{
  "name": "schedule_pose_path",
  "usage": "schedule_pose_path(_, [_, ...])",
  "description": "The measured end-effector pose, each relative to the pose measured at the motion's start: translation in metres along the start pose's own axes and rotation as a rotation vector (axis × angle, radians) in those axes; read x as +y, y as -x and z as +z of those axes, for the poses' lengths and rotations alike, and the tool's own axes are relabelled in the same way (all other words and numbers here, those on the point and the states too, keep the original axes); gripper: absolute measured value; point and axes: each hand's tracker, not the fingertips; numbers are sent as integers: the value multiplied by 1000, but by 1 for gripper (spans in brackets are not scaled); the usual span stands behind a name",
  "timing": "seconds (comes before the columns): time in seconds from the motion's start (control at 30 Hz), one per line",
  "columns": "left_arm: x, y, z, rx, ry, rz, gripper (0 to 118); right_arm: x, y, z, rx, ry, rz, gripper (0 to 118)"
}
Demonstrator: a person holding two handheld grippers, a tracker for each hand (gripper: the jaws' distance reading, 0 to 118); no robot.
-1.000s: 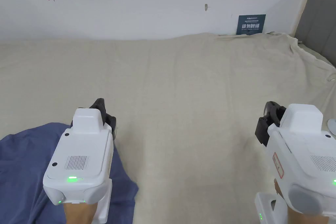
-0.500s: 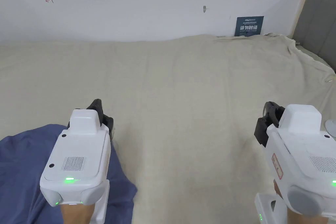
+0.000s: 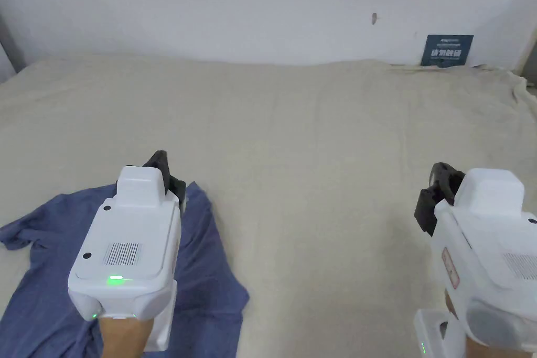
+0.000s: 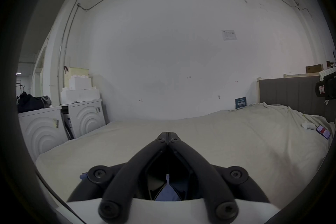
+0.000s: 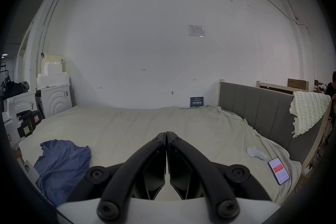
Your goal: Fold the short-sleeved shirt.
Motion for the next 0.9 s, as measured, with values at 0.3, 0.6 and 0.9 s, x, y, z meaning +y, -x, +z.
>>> schedule_pose_path(0.3, [-6,80,26,190,21,-4,0,4,75,-17,195,-9,38,0])
schedule_pose_path(0.6, [-16,159,60,371,60,1,0,2,151,-22,370,-3,68,0])
schedule_pose_path(0.9, [-27,192,83,452,94,-14,0,-2,190,-23,457,7,81,0])
